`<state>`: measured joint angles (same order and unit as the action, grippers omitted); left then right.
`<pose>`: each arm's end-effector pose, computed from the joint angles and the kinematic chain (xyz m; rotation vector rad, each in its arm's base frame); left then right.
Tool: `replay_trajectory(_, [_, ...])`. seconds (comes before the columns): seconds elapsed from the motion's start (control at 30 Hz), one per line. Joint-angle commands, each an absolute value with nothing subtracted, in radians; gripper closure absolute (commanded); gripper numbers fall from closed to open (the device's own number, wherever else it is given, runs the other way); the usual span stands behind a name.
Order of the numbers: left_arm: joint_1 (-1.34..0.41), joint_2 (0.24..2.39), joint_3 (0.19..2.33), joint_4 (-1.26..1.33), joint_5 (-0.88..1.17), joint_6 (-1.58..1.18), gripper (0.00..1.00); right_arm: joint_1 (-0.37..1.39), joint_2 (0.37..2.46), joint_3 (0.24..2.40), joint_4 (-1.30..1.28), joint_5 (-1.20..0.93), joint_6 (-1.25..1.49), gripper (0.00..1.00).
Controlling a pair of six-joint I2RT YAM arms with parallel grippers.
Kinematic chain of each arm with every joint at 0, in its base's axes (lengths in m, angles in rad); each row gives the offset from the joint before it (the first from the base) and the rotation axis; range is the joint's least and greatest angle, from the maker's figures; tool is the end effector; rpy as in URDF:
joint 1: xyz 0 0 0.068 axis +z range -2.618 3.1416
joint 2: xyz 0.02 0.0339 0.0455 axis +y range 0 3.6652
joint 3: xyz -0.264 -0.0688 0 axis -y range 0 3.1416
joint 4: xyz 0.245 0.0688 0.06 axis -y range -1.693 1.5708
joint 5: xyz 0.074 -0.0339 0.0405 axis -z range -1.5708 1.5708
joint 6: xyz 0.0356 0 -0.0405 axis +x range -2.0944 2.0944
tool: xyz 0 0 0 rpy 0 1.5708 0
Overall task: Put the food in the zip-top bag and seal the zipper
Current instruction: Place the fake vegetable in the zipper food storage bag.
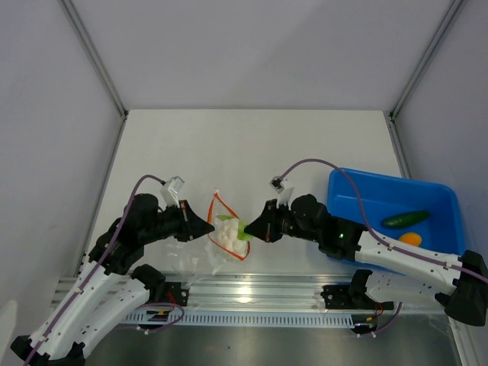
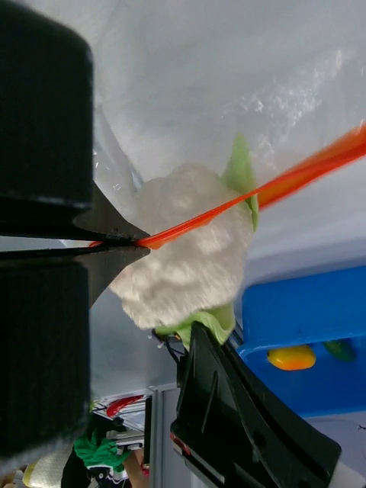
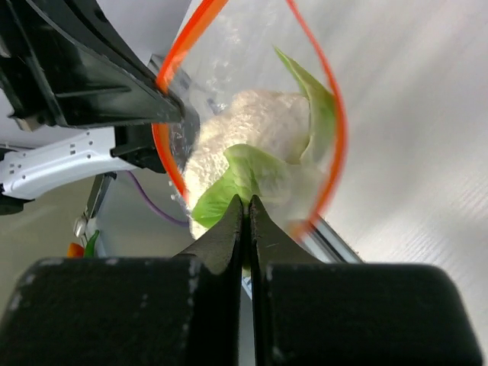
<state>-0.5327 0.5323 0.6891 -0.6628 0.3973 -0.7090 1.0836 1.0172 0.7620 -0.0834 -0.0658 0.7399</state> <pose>0.0952 -0.0721 0.2932 0.0673 2.2503 -1.1322 0.1088 0.2103 0.2979 -0.4133 2.0910 1.2357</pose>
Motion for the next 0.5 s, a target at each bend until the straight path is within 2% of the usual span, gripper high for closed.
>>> replay_trajectory(0.0, [-0.54, 0.545, 0.75, -0.577, 0.428, -0.738, 0.99, 1.1, 1.02, 0.756, -0.063, -0.083, 0.724, 1.0])
replay_trajectory(0.47, [-0.538, 0.554, 0.752, -0.569, 0.477, -0.742, 0.99, 1.15, 1.141, 0.814, 0.028, -0.132, 0.723, 1.0])
